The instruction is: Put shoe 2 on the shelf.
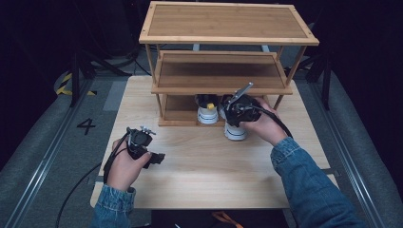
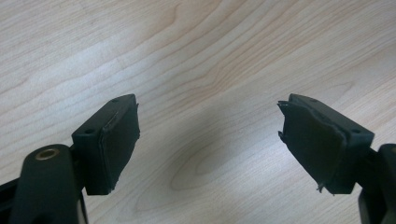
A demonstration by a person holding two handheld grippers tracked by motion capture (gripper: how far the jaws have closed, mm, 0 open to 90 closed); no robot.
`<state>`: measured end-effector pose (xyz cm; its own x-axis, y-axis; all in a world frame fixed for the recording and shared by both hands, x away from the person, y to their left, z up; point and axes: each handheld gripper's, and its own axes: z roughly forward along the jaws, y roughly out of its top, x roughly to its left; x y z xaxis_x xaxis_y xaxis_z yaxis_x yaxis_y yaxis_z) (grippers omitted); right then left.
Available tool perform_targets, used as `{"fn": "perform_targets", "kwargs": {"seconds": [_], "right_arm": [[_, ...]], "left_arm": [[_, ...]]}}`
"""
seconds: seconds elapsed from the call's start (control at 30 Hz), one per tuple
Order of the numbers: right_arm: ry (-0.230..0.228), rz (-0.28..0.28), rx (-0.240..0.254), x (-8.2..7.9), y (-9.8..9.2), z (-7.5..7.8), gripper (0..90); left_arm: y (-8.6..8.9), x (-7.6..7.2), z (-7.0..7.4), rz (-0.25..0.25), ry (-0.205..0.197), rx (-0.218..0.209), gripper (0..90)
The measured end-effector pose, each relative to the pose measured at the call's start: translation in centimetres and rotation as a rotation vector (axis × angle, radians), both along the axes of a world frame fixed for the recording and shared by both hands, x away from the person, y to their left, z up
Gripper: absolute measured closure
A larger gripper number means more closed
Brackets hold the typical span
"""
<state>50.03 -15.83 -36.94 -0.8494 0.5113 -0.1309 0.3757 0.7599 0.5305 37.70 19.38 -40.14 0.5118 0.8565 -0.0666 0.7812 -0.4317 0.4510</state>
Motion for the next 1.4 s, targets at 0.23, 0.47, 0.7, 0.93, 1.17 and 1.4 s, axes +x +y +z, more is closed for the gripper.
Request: {"fn": "perform_targets", "kwargs": {"seconds": [0.23,0.47,0.7,0.93,1.17,1.4], "right_arm": [[-0.077,-0.096,0.112,-2.8,-2.2,1.5,49.4],[-0.159,-0.212,0.162,-5.7,-4.1,0.8,54.1],[-0.13,-0.272,0.119,-6.1,-4.2,-2.7,58.4],[-0.136,-0.326,0.166,-5.6,-3.8,-3.9,65.1],[-0.126,-0.338,0.199,-5.0,-3.8,-4.3,65.2],[-0.119,-0.334,0.201,-3.6,-3.5,-4.3,65.4]], "left_arm": [[-0.8,1.4,0.0,-0.022,-0.007,0.022,19.3],[-1.7,2.2,0.0,-0.038,-0.004,0.018,19.3],[-2.0,2.3,-0.2,-0.048,0.002,0.023,19.3],[-1.5,2.0,-0.4,-0.038,0.007,0.031,19.4],[-0.9,1.6,-0.6,-0.019,0.012,0.031,19.4],[-0.2,0.9,-0.7,0.006,0.017,0.03,19.4]]}}
